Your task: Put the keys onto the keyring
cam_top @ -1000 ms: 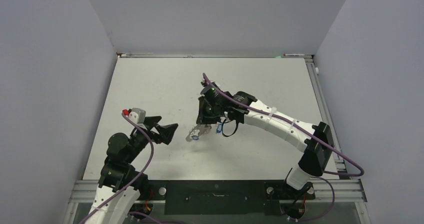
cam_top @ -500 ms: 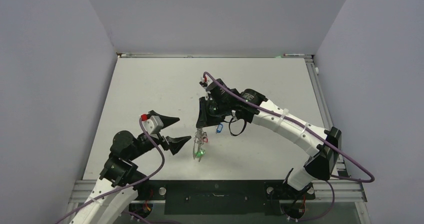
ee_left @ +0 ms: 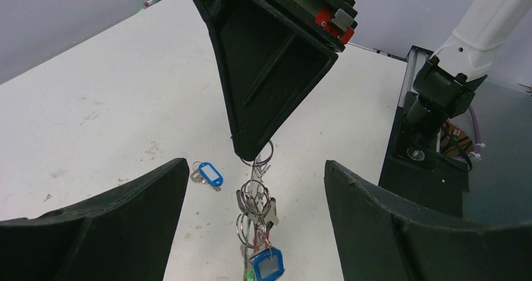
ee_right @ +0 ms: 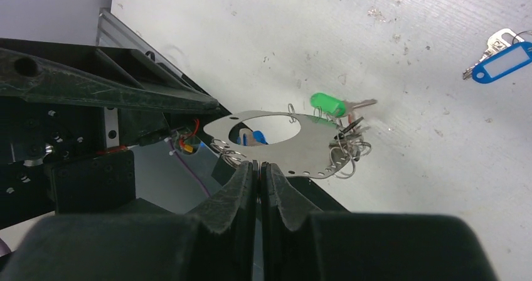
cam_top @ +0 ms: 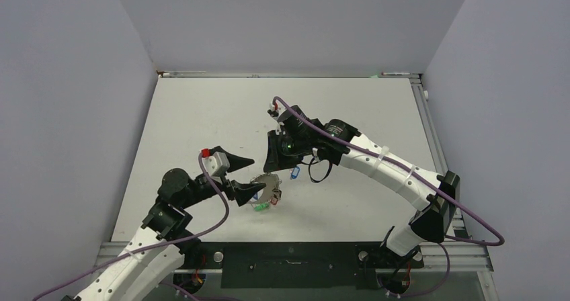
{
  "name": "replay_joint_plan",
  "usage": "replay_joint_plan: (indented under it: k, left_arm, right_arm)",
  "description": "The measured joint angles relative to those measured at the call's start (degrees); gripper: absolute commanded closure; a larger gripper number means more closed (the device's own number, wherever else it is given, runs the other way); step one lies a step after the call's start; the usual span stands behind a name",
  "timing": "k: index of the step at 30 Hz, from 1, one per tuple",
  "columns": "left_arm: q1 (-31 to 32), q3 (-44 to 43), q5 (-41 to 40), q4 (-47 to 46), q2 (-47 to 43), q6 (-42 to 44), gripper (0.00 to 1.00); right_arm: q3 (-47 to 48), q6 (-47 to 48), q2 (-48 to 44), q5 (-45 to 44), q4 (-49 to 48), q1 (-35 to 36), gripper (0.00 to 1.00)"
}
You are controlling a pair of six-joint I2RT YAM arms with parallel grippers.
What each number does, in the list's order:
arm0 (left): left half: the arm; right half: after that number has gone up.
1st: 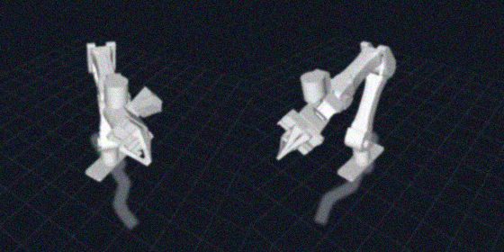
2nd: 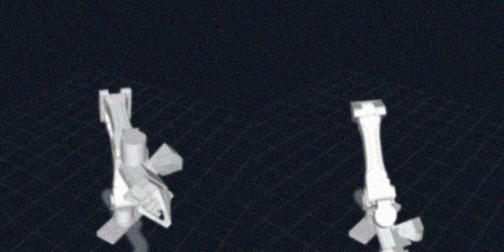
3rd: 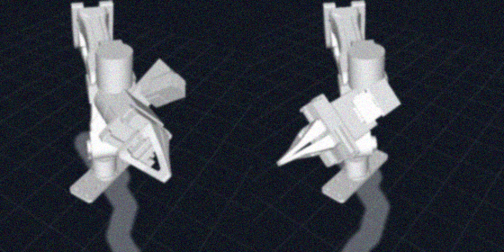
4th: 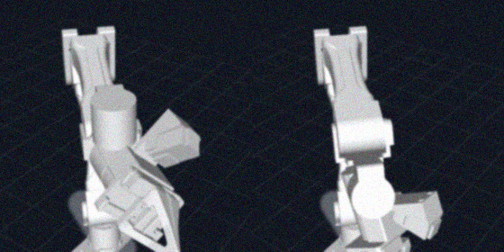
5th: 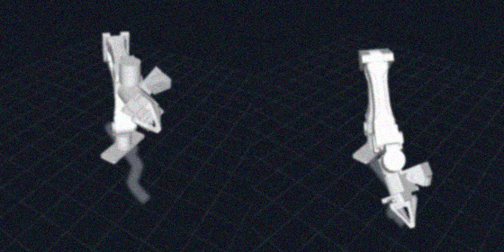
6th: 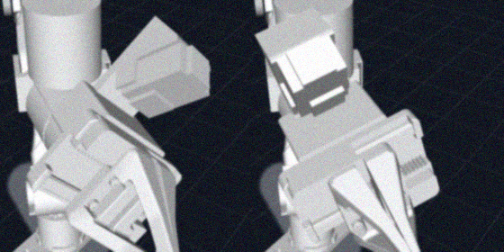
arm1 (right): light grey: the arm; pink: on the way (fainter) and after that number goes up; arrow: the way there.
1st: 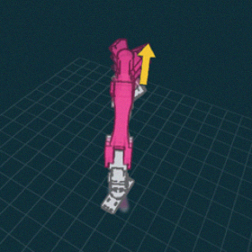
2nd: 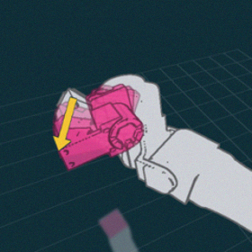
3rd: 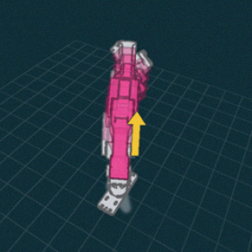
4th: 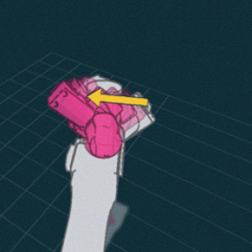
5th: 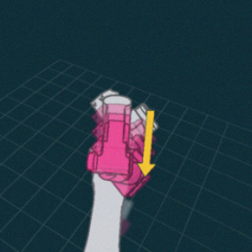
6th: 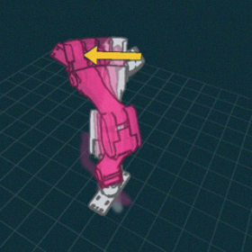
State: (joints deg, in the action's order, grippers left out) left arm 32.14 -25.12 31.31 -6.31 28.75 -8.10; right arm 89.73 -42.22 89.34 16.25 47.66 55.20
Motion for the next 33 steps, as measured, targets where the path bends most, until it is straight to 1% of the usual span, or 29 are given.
replay_joint_plan:
  k: [6,8,11,18,22,31,33]
  left_arm:
    - [1.4,0.0,-1.0,0.0,1.6,1.6,0.27]
    - [1.7,0.0,-1.0,0.0,2.1,2.2,0.3]
    - [2.1,0.0,-1.0,0.0,2.8,3.4,0.37]
    - [4.1,0.2,-1.1,0.2,2.7,8.7,0.43]
    - [5.7,0.6,-1.8,0.5,0.9,12.3,0.55]
    - [9.1,0.6,-5.5,3.9,1.4,19.5,0.55]
    - [9.5,0.6,-6.5,4.5,1.4,20.6,0.58]
  right_arm:
    - [0.0,0.2,0.0,1.4,-0.1,0.0,0.95]
    - [0.0,0.2,0.0,1.9,-0.3,0.0,0.95]
    - [0.0,0.3,0.0,2.6,-0.5,0.0,0.95]
    - [0.0,0.7,0.0,4.1,-0.5,0.0,0.95]
    - [0.0,0.8,0.0,5.4,-0.5,0.0,0.95]
    - [0.0,0.9,0.0,7.8,-0.5,0.0,0.95]
    - [0.0,0.9,0.0,8.2,-0.6,0.0,0.95]
